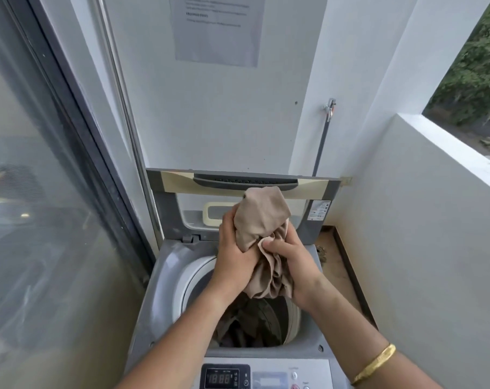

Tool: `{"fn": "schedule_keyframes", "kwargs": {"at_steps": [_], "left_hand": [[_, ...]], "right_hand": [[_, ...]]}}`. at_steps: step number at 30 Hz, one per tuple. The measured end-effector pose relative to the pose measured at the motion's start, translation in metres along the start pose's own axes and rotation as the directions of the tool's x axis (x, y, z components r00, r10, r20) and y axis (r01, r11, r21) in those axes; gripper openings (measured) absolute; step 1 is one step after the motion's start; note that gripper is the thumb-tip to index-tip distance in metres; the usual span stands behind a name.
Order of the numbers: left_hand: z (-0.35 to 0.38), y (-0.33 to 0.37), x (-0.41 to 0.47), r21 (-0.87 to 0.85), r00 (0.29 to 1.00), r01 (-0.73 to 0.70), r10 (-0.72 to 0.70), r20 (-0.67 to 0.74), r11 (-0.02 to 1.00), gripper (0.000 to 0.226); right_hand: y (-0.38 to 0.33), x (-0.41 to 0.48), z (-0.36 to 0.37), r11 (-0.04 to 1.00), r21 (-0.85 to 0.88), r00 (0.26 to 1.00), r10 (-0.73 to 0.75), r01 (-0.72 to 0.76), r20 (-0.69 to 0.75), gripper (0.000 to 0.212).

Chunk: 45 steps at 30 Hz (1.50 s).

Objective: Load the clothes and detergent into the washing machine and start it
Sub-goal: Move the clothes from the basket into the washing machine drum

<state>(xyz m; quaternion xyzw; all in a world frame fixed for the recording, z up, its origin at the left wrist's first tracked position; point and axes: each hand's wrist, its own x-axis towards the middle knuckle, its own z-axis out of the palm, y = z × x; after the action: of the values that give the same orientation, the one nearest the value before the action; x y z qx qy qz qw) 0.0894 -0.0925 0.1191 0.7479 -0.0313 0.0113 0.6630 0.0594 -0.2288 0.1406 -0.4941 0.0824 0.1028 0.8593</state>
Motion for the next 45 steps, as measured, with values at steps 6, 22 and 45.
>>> {"fn": "schedule_keyframes", "kwargs": {"at_steps": [6, 22, 45], "left_hand": [[0.014, -0.028, -0.003, 0.106, 0.993, -0.113, 0.115, -0.012, 0.988, 0.075], [-0.034, -0.173, -0.057, 0.544, 0.894, 0.339, -0.444, 0.068, 0.768, 0.047], [-0.022, -0.206, -0.065, 0.791, 0.94, 0.159, -0.337, 0.062, 0.59, 0.024]], "right_hand": [[0.009, 0.013, -0.018, 0.996, -0.082, 0.999, 0.035, -0.035, -0.011, 0.055], [0.142, 0.103, -0.112, 0.579, -0.807, 0.977, -0.081, -0.116, -0.199, 0.034], [0.281, 0.173, -0.16, 0.135, -0.959, 0.928, 0.316, -0.249, -0.197, 0.088]]}}
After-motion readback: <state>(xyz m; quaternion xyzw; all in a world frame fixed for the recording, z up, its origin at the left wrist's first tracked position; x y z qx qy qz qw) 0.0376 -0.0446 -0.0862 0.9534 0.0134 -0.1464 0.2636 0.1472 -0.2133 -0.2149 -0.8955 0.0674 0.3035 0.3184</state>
